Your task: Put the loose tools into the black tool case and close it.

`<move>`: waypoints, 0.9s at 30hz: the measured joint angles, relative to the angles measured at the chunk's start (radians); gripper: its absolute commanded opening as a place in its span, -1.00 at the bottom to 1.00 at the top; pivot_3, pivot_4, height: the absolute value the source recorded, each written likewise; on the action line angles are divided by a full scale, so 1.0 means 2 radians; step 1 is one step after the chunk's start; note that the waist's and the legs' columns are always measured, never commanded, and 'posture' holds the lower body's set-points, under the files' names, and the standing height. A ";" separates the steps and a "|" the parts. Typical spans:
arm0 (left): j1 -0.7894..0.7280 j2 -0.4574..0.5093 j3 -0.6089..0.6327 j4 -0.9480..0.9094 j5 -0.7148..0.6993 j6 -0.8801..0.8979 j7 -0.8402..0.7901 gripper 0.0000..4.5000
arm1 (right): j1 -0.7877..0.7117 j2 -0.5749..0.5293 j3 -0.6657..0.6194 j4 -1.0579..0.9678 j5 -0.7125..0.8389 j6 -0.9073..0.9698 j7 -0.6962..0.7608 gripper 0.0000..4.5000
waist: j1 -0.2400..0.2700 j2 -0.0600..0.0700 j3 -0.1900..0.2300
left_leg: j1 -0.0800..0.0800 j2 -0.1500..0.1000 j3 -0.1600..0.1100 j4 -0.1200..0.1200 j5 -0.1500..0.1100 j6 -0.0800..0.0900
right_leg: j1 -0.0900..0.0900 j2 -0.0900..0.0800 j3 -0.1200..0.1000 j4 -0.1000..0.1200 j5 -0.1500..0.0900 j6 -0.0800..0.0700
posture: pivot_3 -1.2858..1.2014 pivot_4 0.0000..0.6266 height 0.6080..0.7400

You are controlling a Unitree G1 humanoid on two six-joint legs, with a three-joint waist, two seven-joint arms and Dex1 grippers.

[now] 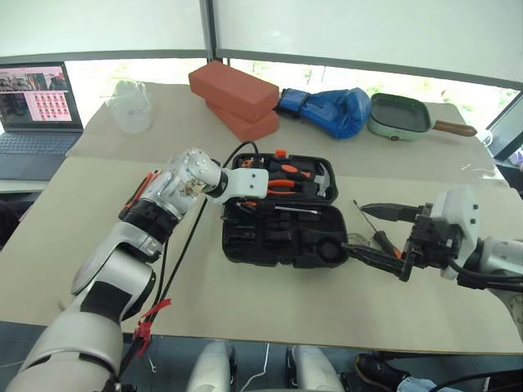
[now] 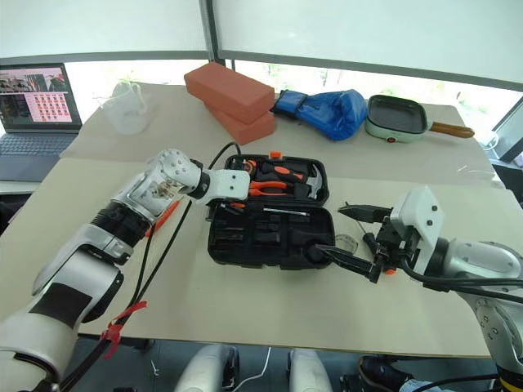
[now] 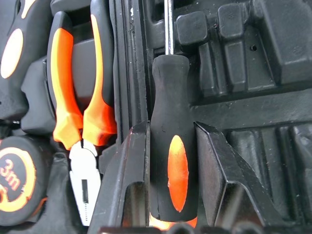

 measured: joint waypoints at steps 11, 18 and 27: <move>0.016 -0.006 0.019 -0.015 0.007 0.053 -0.035 -0.62 | -0.008 0.000 0.001 0.004 0.000 0.000 -0.009 1.00 | 0.000 0.000 0.000 | 0.000 0.000 0.000 0.000 0.000 0.000 | 0.000 0.000 0.000 0.000 0.000 0.000 | 0.03 -0.52 0.98; 0.018 -0.013 0.022 -0.022 0.018 0.068 -0.031 -0.62 | -0.020 0.001 0.005 0.012 -0.004 -0.001 -0.009 1.00 | 0.000 0.000 0.000 | 0.000 0.000 0.000 0.000 0.000 0.000 | 0.000 0.000 0.000 0.000 0.000 0.000 | 0.03 -0.52 0.98; 0.008 -0.020 0.028 0.003 0.031 0.043 -0.031 0.12 | -0.021 0.007 0.006 0.013 -0.004 -0.001 -0.009 1.00 | 0.001 0.000 0.000 | 0.000 0.000 -0.001 0.000 0.000 0.000 | 0.001 0.000 0.000 0.000 0.000 0.000 | 0.03 -0.52 0.98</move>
